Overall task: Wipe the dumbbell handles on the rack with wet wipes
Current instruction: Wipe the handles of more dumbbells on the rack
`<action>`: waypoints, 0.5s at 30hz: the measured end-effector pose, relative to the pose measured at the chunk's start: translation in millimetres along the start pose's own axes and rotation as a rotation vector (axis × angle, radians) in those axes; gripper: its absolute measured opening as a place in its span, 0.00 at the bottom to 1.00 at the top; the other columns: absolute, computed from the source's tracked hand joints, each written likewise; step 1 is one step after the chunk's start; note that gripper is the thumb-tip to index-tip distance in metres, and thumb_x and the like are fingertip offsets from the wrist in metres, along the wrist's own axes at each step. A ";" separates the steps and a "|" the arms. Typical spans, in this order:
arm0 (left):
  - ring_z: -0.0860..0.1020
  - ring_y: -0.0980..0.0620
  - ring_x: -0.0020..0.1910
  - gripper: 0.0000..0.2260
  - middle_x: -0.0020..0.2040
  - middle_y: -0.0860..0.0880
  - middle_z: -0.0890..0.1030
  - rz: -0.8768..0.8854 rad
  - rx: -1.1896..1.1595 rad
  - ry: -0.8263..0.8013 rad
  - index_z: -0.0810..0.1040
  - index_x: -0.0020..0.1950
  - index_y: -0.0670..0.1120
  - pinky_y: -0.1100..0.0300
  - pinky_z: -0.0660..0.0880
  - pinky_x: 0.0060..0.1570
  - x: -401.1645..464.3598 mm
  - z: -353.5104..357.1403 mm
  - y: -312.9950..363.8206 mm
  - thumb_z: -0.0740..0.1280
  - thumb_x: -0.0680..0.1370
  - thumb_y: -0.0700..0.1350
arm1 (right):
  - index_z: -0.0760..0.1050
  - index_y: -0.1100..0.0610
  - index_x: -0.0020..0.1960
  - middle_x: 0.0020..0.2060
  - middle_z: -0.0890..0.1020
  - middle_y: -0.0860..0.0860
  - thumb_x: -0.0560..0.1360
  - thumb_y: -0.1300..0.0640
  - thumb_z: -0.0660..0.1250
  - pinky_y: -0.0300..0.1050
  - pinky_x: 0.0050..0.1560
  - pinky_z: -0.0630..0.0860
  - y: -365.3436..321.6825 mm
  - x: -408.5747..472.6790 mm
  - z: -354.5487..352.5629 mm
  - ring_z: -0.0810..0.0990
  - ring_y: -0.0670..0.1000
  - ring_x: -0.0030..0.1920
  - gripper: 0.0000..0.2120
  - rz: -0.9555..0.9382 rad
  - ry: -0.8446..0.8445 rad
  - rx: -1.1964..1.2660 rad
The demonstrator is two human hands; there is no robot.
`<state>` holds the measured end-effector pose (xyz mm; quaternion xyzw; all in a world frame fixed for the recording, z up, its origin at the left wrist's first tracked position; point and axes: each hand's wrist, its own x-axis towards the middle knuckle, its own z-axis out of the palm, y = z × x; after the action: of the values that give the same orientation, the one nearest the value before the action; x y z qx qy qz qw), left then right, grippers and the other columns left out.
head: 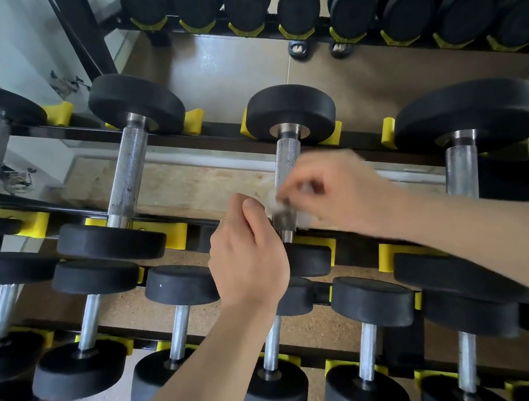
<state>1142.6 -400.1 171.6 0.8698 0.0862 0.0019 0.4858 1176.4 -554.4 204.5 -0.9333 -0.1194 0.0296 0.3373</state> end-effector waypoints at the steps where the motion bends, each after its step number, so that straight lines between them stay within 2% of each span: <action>1: 0.76 0.52 0.36 0.15 0.35 0.52 0.78 0.006 -0.004 0.000 0.74 0.43 0.49 0.48 0.74 0.36 0.4 0.5 -0.4 0.51 0.84 0.48 | 0.84 0.53 0.50 0.40 0.76 0.42 0.78 0.59 0.69 0.26 0.44 0.67 -0.6 9.6 -5.1 0.74 0.37 0.40 0.06 0.005 0.142 -0.011; 2: 0.77 0.51 0.36 0.15 0.36 0.52 0.78 0.011 -0.007 0.003 0.74 0.43 0.49 0.48 0.75 0.36 -0.1 0.9 -0.7 0.50 0.83 0.49 | 0.84 0.54 0.51 0.42 0.76 0.44 0.78 0.59 0.69 0.25 0.45 0.67 -2.6 17.5 -7.7 0.73 0.38 0.41 0.06 -0.002 0.244 -0.038; 3: 0.77 0.51 0.36 0.15 0.36 0.52 0.79 0.015 -0.007 0.006 0.73 0.43 0.49 0.47 0.75 0.37 -0.5 1.1 -0.4 0.50 0.83 0.49 | 0.83 0.56 0.53 0.45 0.76 0.46 0.78 0.59 0.69 0.25 0.45 0.66 -5.0 23.1 -6.4 0.73 0.40 0.41 0.06 -0.017 0.275 -0.074; 6: 0.77 0.52 0.36 0.15 0.36 0.52 0.79 0.014 -0.005 0.007 0.74 0.44 0.49 0.46 0.76 0.37 -0.2 0.7 0.8 0.51 0.85 0.47 | 0.83 0.59 0.54 0.49 0.76 0.51 0.80 0.60 0.66 0.32 0.45 0.68 -5.3 22.6 11.9 0.76 0.48 0.47 0.08 -0.061 0.153 -0.167; 8: 0.77 0.52 0.36 0.15 0.36 0.52 0.79 0.020 -0.006 0.005 0.74 0.45 0.49 0.46 0.76 0.37 0.6 1.2 0.2 0.52 0.85 0.47 | 0.84 0.59 0.52 0.48 0.77 0.52 0.80 0.59 0.66 0.40 0.45 0.72 -4.9 16.9 18.2 0.77 0.50 0.47 0.08 -0.031 0.138 -0.162; 10: 0.77 0.52 0.36 0.15 0.36 0.52 0.79 0.034 -0.006 0.010 0.73 0.44 0.49 0.46 0.76 0.37 1.5 1.9 -1.0 0.51 0.85 0.48 | 0.84 0.57 0.50 0.47 0.77 0.52 0.79 0.59 0.66 0.41 0.45 0.71 -7.1 12.0 20.4 0.76 0.49 0.46 0.08 -0.018 0.103 -0.144; 15: 0.75 0.48 0.36 0.14 0.33 0.52 0.75 0.035 -0.021 0.021 0.71 0.43 0.48 0.43 0.75 0.37 1.1 1.0 -2.3 0.50 0.82 0.49 | 0.85 0.54 0.47 0.42 0.80 0.50 0.78 0.58 0.66 0.44 0.46 0.73 -14.6 -0.8 15.2 0.79 0.51 0.45 0.08 -0.033 -0.270 -0.073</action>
<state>1143.4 -399.6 169.1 0.8660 0.0763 0.0204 0.4938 1170.6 -534.3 202.0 -0.9304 -0.1800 0.1450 0.2846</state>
